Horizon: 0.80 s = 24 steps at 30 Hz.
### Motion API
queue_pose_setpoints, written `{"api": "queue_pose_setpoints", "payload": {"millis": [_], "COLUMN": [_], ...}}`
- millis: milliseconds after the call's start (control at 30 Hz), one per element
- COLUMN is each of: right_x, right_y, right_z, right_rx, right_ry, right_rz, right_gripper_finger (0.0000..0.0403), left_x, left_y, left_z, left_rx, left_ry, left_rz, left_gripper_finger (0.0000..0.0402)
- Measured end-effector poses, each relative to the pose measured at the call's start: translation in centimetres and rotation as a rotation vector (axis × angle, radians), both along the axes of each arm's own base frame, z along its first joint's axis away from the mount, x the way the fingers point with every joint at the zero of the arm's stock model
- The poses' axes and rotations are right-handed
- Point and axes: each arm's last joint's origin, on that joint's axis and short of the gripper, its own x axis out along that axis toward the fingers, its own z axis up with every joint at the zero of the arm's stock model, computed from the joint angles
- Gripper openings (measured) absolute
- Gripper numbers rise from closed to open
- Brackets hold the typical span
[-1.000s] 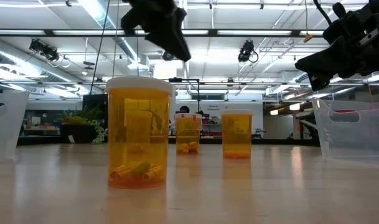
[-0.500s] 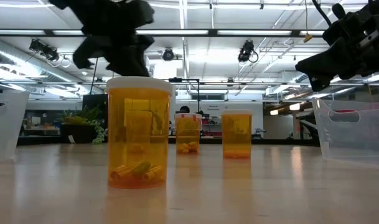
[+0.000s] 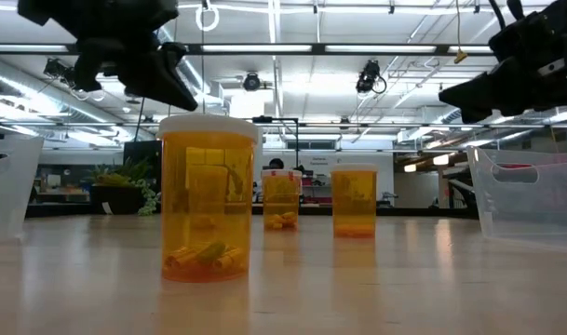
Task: Pick and place medicine bottles into bin by pill shape (circle, oval)
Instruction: Put the large orange pill bottle into the right transparent bin
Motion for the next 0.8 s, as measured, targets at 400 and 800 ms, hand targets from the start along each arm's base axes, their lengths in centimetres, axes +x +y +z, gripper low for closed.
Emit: {"api": "queue_pose_setpoints", "payload": {"millis": [400,800], "right_x": [0.0,0.9], "right_y": [-0.2,-0.3], "right_z": [2.2,2.4], "right_rx": [-0.044,-0.027], "right_ry": [-0.225,-0.260], "right_rz": [-0.062,-0.076], "right_gripper_finger": [0.0047,0.0047], "left_x": [-4.2,-6.6], "left_y": [1.2,1.5], "left_z": [1.7,4.0], "left_rx": [-0.077,-0.166], "left_ry": [-0.243,-0.421], "left_rz": [0.070,0.100], "left_gripper_finger": [0.0017,0.0020]}}
